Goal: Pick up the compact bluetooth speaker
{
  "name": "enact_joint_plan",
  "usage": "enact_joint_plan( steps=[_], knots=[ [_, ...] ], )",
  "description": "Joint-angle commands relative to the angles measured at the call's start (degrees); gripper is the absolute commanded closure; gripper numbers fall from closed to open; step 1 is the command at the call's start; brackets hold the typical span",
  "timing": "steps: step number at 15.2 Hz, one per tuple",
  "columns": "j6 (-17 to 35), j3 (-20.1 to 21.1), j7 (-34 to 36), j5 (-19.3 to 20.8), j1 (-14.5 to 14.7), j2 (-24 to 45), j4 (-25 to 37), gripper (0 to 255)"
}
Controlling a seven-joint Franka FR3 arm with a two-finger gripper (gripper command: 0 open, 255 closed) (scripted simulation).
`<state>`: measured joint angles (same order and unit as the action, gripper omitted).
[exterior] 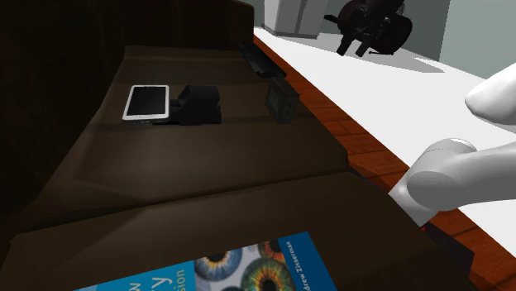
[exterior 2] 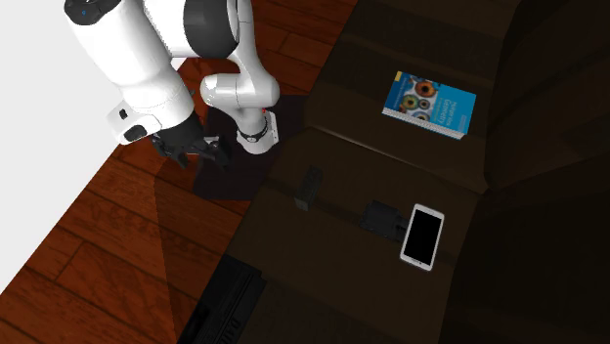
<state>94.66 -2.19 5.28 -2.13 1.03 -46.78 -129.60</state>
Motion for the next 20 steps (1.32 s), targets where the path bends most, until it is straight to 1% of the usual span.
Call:
enact_joint_plan(
  steps=[1, 7, 13, 18, 19, 20],
  knots=[
    [0.0, 0.0, 0.0, 0.0, 0.0, 0.0, 0.0, 0],
    [-1.1, 8.7, 11.7, -4.4, 0.8, 3.3, 1.6, 0],
    [-1.5, 17.0, 23.4, -8.2, 1.2, 9.6, 5.9, 0],
    [-1.6, 23.8, 33.4, -10.2, 1.0, 17.0, 11.6, 0],
    [-1.6, 24.7, 34.7, -10.4, 0.9, 18.1, 12.5, 0],
    [-0.8, 24.8, 34.6, -10.5, 1.0, 17.9, 11.6, 0]
  ],
)
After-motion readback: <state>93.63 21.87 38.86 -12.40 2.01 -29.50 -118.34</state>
